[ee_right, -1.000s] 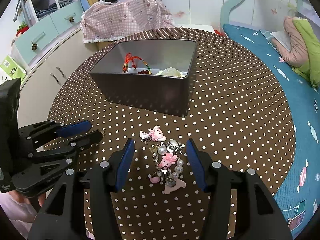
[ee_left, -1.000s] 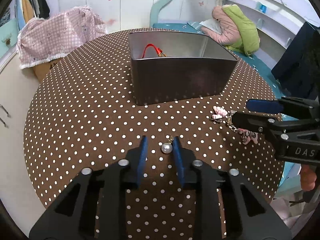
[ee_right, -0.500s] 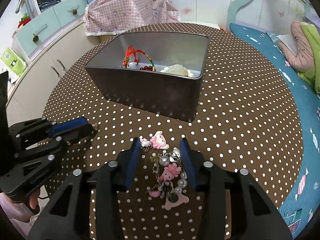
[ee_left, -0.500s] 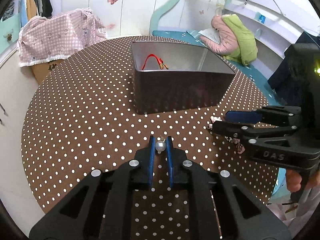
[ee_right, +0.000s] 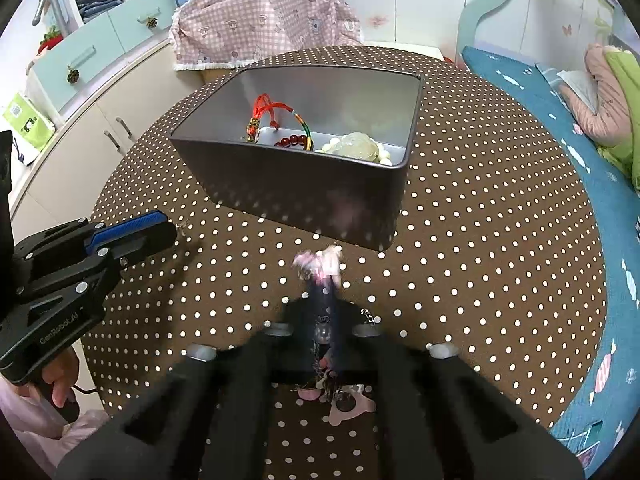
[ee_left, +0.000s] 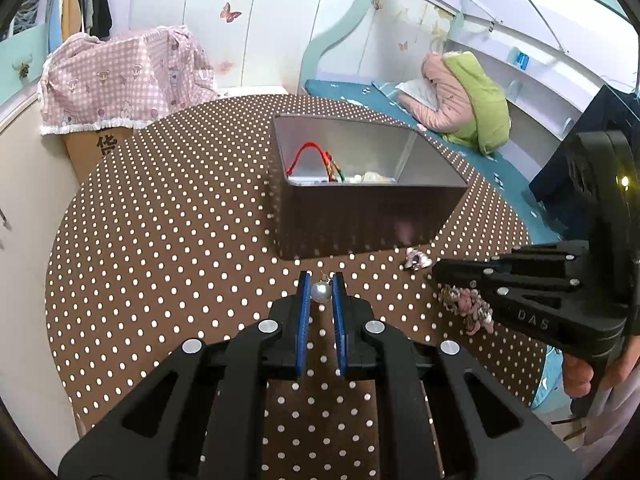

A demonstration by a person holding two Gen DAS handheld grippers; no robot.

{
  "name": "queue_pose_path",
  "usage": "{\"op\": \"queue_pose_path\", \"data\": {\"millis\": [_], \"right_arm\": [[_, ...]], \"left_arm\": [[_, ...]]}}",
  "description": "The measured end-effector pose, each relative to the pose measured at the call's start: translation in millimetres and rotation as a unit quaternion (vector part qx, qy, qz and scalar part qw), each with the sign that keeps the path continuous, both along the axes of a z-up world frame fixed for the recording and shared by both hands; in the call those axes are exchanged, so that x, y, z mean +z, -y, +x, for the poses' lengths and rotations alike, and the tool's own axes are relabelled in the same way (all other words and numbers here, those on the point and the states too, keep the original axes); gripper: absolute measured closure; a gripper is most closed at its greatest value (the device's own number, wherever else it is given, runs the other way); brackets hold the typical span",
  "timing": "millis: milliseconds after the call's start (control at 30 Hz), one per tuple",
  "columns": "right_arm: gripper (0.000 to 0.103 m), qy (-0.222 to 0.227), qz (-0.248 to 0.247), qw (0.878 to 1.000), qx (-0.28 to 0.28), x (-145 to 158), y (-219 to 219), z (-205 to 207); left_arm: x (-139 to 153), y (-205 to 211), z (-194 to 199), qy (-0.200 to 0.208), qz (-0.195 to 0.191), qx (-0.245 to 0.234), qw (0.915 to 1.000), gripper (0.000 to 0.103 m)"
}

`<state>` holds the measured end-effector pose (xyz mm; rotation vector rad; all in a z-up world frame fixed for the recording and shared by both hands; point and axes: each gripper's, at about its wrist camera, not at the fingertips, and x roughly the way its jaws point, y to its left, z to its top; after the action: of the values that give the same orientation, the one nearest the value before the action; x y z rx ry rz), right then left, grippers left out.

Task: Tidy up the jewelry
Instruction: 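Lift the held charms with both tools and carry them toward the tin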

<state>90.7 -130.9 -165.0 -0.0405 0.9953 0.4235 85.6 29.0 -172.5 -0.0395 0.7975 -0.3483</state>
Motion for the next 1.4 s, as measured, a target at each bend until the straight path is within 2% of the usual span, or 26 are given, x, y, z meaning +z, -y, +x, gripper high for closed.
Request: {"op": "queue_pose_path", "data": {"millis": [133,200,233,267,300,333,433,600,967,1200,1233,1267,1400], "right_arm": [[0.100,-0.010,-0.002,1.000,-0.012,-5,1,3],[0.096,0.003,-0.007,1.000,-0.005,1,-1,1],[0.086,0.012,-0.006,1.000,0.001,4,-3,0],[0.068,0.018,-0.007,1.000,0.004,6,-4,-1],[0.062,0.025,-0.011,1.000,0.005,8,-6,0],[0.060,0.032,-0.022,0.999,0.006,8,-9,1],[0.062,0.026,-0.029,0.999,0.013,2,-14,10],[0.077,0.029,-0.044,0.998,0.023,-11,-21,14],[0.078,0.019,-0.024,0.999,0.018,-7,-14,14],[0.078,0.032,-0.011,0.999,0.014,10,-14,6],[0.081,0.034,-0.009,0.999,0.014,13,-13,5],[0.089,0.038,-0.005,0.999,0.015,18,-12,4],[0.089,0.061,0.003,0.998,0.011,35,-9,0]], "left_arm": [[3,4,1,0.005,0.001,-0.004,1.0000,0.092],[3,5,1,0.005,0.001,-0.006,1.0000,0.092],[3,6,1,0.005,0.001,-0.007,1.0000,0.092],[3,7,1,0.005,0.002,-0.006,1.0000,0.092],[3,8,3,0.004,0.001,-0.007,1.0000,0.092],[3,9,2,0.004,0.001,-0.007,1.0000,0.092],[3,9,3,0.004,0.001,-0.006,1.0000,0.092],[5,11,5,0.007,0.006,-0.004,0.9999,0.092],[8,8,7,0.014,-0.002,-0.002,0.9999,0.092],[19,12,9,0.025,-0.006,-0.010,0.9996,0.092],[21,13,9,0.028,-0.007,-0.012,0.9995,0.092],[23,13,9,0.031,-0.008,-0.014,0.9994,0.092],[33,17,11,0.045,-0.010,-0.021,0.9987,0.092]]}}
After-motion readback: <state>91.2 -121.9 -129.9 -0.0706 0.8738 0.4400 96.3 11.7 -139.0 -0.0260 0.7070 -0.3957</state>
